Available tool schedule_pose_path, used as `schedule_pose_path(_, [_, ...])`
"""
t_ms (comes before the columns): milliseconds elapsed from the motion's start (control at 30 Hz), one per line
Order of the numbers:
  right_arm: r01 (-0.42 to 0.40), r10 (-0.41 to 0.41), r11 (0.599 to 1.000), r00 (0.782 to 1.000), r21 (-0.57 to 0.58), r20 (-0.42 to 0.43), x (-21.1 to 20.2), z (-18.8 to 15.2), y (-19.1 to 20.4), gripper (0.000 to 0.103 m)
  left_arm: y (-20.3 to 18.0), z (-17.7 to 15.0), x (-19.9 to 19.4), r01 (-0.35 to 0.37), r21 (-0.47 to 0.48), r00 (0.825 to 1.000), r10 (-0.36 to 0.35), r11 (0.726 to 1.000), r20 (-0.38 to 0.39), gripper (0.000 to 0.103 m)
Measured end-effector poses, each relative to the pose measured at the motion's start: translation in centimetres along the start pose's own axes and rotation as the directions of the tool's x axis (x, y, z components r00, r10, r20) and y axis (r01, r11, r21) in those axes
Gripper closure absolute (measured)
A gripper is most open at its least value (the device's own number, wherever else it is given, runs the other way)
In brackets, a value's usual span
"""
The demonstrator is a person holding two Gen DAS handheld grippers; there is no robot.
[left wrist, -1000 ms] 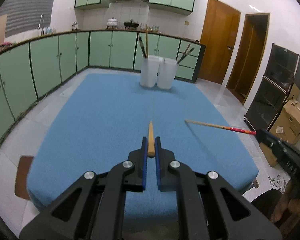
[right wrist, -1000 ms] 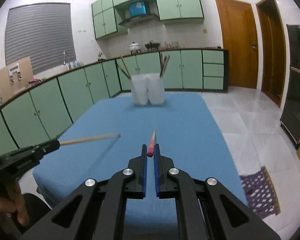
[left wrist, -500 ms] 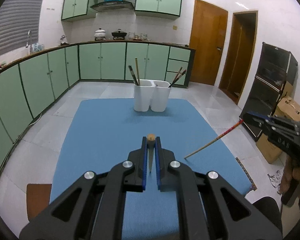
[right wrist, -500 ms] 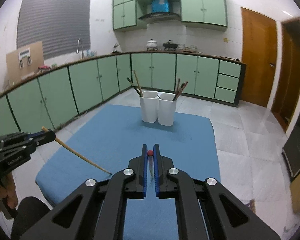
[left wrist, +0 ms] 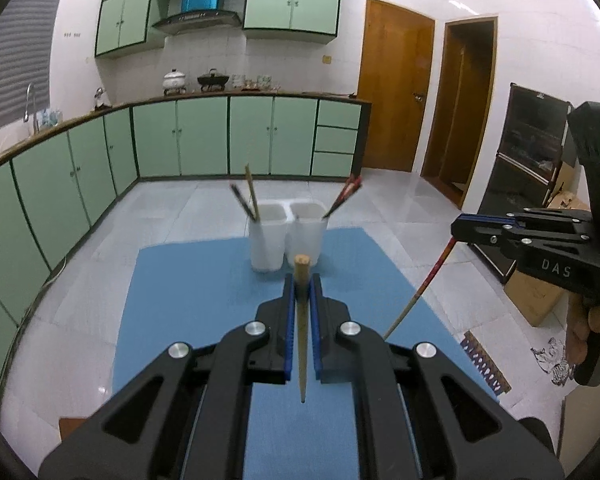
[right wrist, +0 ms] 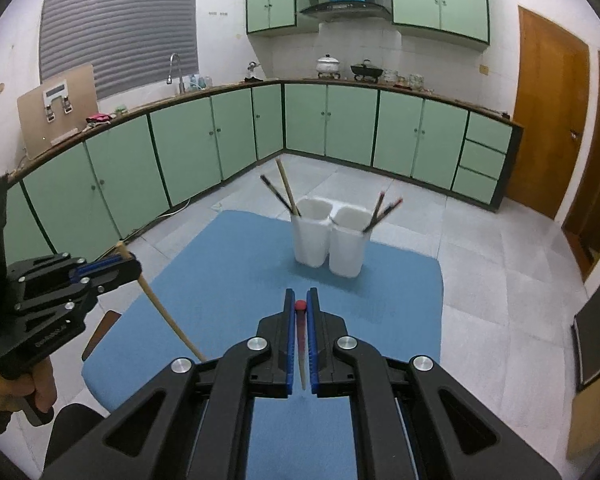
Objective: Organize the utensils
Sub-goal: 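Lift both chopsticks and carry them above the white utensil cup, then lower both chopsticks into the cup and open both tools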
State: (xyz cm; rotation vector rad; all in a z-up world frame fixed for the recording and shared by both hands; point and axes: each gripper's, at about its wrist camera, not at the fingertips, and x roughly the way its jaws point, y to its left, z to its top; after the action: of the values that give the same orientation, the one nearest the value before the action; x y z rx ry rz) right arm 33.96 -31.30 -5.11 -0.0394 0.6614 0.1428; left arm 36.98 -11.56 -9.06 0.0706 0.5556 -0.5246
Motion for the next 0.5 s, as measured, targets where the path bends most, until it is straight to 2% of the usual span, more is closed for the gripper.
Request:
schedule_pose_path(267, [0.013, -0.014, 1.0, 0.998, 0.029, 0.056, 0.4, 7.2, -1.8, 0.098, 0.3, 6.5, 1.6, -0.005, 0.0, 0.995, 0.005, 1.0, 0.101, 0.097])
schedule_pose_path(500, [0.036, -0.041, 0.998, 0.992, 0.045, 0.117, 2.1, 13.3, -3.3, 0.098, -0.1, 12.5, 3.5, -0.036, -0.008, 0.974, 0.037, 0.999, 0.224, 0.097])
